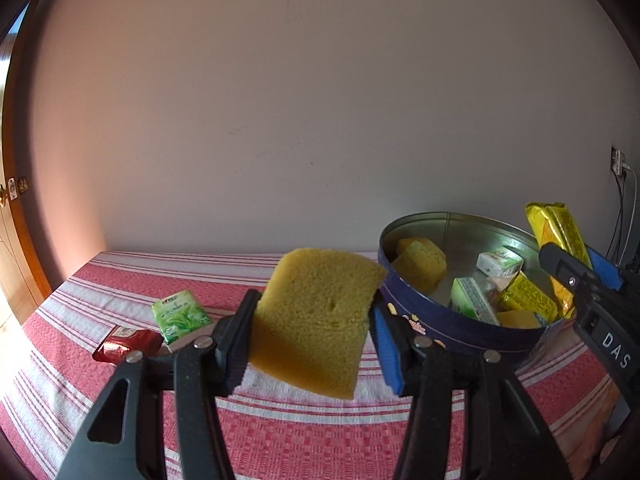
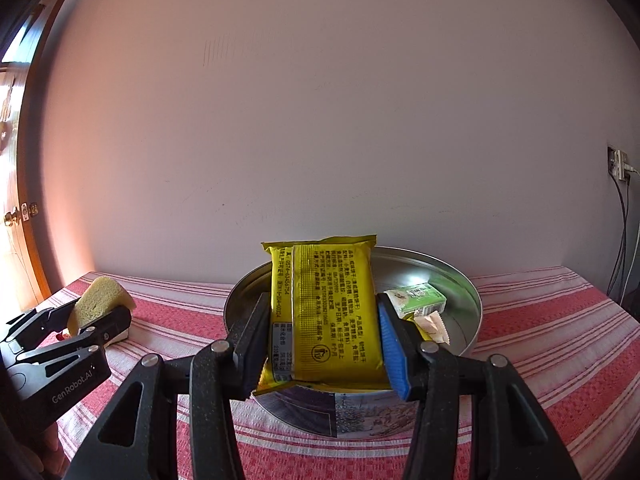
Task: Organize objects
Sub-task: 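Carry the yellow sponge and yellow packet over the tin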
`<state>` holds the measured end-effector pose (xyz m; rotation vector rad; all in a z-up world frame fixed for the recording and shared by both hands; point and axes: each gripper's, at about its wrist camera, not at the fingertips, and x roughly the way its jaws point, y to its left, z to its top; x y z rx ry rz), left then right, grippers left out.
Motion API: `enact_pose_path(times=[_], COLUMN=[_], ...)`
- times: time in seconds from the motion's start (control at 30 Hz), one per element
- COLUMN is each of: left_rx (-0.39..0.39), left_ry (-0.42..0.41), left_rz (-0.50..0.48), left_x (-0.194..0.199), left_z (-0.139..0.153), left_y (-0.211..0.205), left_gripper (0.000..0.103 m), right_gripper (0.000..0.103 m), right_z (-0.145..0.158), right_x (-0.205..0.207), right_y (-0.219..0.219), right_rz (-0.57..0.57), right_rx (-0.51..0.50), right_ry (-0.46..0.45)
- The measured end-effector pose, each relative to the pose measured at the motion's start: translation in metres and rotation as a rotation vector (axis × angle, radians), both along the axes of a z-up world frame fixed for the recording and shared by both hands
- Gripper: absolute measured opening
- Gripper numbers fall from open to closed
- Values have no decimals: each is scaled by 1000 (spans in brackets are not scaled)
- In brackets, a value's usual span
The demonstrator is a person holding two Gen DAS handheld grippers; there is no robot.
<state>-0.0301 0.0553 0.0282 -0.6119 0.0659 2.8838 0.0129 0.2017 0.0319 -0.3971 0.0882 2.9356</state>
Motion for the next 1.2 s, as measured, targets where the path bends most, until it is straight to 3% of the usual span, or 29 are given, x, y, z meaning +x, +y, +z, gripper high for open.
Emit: enact_pose_path(times=[0.23, 0.43, 0.67, 1.2], left_rx=[34, 55, 62, 0], left_ry=[18, 31, 28, -84], left_rz=[-75, -135, -172, -167], left_x=[-8, -12, -21, -67], left_z=[16, 26, 27, 1], left_y=[40, 74, 104, 138], left_gripper=[53, 53, 53, 53], right_gripper=[52, 52, 52, 52], right_z=[13, 15, 8, -16], right_x=[-2, -7, -21, -52], right_y=[20, 46, 68, 108], right_rz=[-86, -194, -231, -205], right_rx=[102, 117, 80, -89], right_ry=[56, 70, 21, -121])
